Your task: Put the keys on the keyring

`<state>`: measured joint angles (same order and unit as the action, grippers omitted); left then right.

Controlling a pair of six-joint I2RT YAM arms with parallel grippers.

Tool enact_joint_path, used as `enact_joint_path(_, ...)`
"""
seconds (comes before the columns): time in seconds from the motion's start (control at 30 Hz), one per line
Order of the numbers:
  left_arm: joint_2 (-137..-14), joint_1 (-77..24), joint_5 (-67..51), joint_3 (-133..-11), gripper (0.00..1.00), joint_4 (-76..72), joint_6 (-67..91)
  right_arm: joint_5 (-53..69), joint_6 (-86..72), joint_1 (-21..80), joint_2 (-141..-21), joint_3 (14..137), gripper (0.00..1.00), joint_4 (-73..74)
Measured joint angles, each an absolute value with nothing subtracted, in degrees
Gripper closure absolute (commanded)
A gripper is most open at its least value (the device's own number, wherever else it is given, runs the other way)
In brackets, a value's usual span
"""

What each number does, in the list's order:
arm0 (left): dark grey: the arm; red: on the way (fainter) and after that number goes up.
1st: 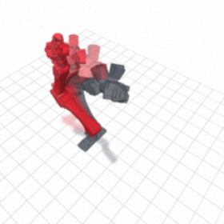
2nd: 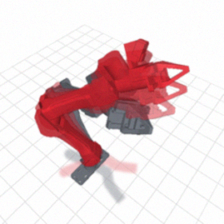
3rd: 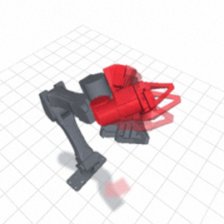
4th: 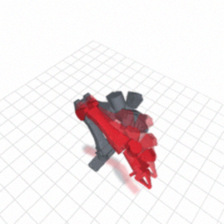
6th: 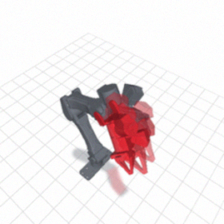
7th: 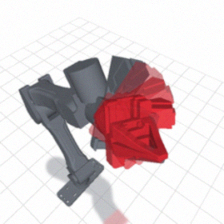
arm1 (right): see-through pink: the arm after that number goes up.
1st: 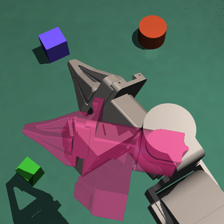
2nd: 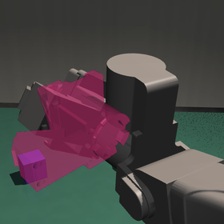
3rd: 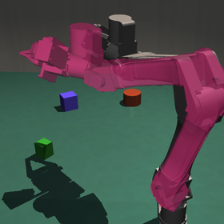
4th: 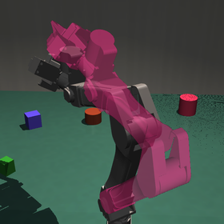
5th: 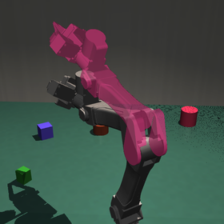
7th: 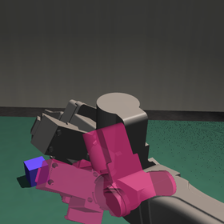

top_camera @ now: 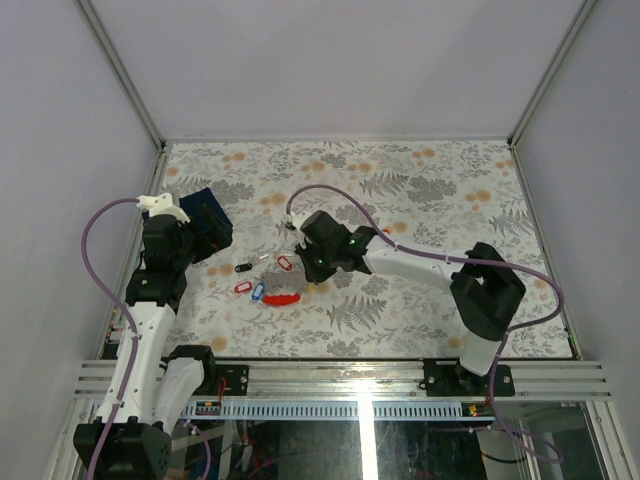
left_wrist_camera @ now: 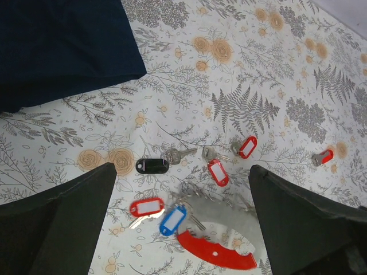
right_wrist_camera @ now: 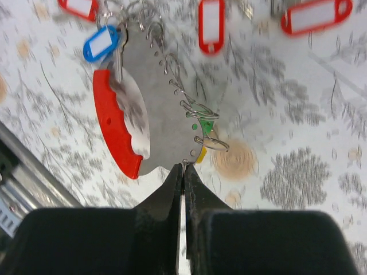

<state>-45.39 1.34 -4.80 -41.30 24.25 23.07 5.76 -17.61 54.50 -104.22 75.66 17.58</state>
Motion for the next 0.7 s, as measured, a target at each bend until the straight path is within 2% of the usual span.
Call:
enact_joint_path(0.27,-46.0,1.3,-7.6,-41.3,0.0,24.3,23.1,3.6,-16.5,54.5,-92.4,60.8,1.0,23.6)
enact_joint_path(0.57,-48.8,0.7,-8.9,-41.3,0.0,24.2,23.2,-12.1,-17.7,54.5,-80.5,55.9,1.0,33.3)
enact_joint_path(0.63,-49.4,0.2,-9.1,-41.3,0.0,24.1,23.2,-16.6,-18.0,54.5,-79.9,56.0,0.91,35.7)
enact_joint_path(0.7,-49.8,-0.4,-9.1,-41.3,0.0,24.1,23.2,-20.9,-18.3,54.5,-79.9,56.0,0.79,38.3)
